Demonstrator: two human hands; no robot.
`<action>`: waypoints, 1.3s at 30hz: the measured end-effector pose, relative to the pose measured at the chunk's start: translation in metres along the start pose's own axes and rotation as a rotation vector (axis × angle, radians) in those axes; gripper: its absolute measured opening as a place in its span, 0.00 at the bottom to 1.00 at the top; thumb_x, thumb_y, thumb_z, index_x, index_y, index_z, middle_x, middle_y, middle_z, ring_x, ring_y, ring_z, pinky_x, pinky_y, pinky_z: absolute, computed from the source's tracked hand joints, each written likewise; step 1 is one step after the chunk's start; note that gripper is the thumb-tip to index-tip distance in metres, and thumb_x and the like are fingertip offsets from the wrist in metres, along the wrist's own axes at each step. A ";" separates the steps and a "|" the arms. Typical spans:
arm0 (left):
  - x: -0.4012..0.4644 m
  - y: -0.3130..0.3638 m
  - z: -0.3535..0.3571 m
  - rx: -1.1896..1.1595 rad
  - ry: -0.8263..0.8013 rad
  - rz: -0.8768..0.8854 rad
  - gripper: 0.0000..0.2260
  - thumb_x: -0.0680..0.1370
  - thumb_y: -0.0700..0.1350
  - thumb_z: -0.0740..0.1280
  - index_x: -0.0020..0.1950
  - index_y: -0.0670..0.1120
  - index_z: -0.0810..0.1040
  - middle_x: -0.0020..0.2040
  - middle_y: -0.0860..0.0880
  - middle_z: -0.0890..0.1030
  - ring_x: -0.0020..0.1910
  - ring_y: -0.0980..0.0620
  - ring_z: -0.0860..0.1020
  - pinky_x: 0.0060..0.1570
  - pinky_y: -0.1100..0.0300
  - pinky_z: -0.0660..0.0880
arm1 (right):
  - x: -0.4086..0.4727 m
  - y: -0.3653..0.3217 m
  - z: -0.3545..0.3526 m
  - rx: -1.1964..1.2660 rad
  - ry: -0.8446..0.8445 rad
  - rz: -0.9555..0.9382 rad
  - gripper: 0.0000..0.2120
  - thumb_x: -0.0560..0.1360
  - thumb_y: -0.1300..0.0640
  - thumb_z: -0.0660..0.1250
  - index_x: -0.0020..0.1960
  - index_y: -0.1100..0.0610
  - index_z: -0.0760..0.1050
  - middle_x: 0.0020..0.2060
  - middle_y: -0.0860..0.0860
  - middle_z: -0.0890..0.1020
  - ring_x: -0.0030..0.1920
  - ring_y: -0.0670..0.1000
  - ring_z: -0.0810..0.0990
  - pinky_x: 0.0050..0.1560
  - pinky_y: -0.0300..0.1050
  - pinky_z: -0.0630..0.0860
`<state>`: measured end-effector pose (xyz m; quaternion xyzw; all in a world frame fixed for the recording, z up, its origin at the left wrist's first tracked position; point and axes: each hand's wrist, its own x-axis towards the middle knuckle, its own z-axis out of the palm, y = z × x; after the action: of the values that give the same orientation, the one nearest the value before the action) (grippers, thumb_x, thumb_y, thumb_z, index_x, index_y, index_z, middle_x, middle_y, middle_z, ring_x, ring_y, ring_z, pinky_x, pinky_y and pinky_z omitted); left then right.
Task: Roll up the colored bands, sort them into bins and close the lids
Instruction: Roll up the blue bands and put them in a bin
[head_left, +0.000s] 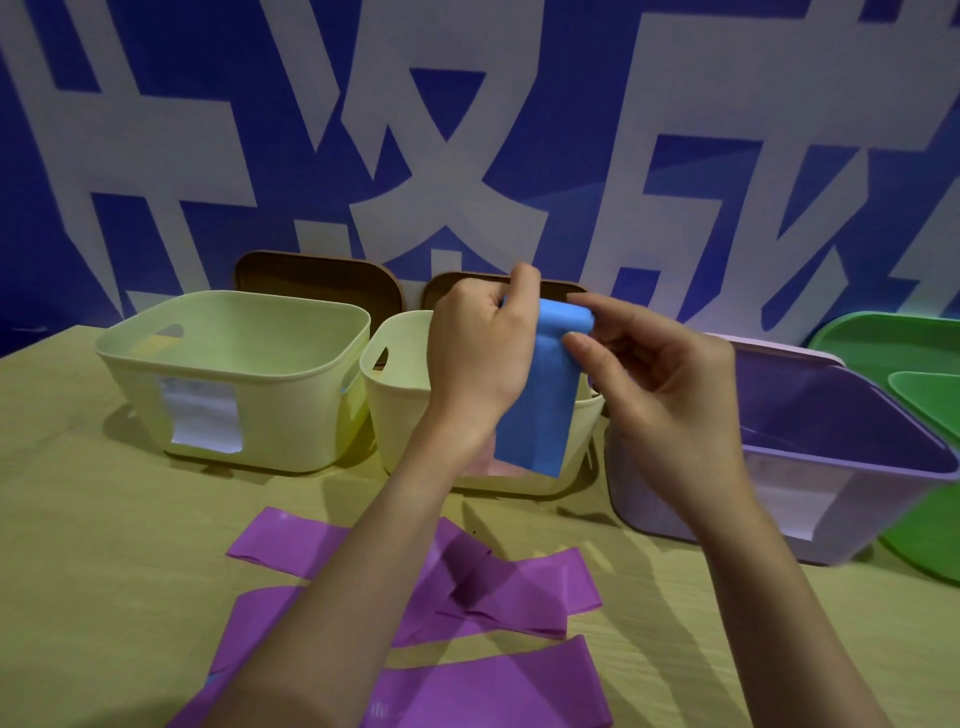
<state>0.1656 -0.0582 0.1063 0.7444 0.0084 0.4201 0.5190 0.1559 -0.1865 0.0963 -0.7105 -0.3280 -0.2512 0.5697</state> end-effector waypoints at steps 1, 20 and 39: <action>0.000 0.001 0.000 -0.004 -0.016 -0.042 0.27 0.81 0.46 0.61 0.21 0.51 0.60 0.16 0.55 0.65 0.20 0.58 0.65 0.23 0.68 0.59 | 0.000 0.001 0.000 -0.021 -0.001 0.003 0.13 0.75 0.64 0.69 0.59 0.56 0.79 0.43 0.50 0.83 0.44 0.47 0.82 0.48 0.41 0.79; -0.004 -0.007 -0.002 0.302 0.144 0.609 0.14 0.81 0.49 0.55 0.36 0.49 0.62 0.29 0.56 0.64 0.26 0.56 0.60 0.26 0.71 0.54 | 0.001 0.001 -0.005 0.070 -0.003 0.138 0.12 0.80 0.59 0.64 0.43 0.64 0.81 0.32 0.62 0.77 0.34 0.46 0.72 0.35 0.47 0.71; -0.004 0.000 0.004 -0.174 0.024 0.158 0.22 0.77 0.46 0.60 0.23 0.54 0.60 0.18 0.56 0.62 0.20 0.57 0.61 0.25 0.67 0.57 | 0.001 -0.005 0.002 0.206 0.000 0.197 0.09 0.79 0.58 0.65 0.57 0.58 0.78 0.44 0.52 0.82 0.43 0.44 0.80 0.42 0.38 0.77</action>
<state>0.1658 -0.0629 0.1033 0.6897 -0.0806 0.4678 0.5469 0.1523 -0.1840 0.1000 -0.6769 -0.2809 -0.1592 0.6615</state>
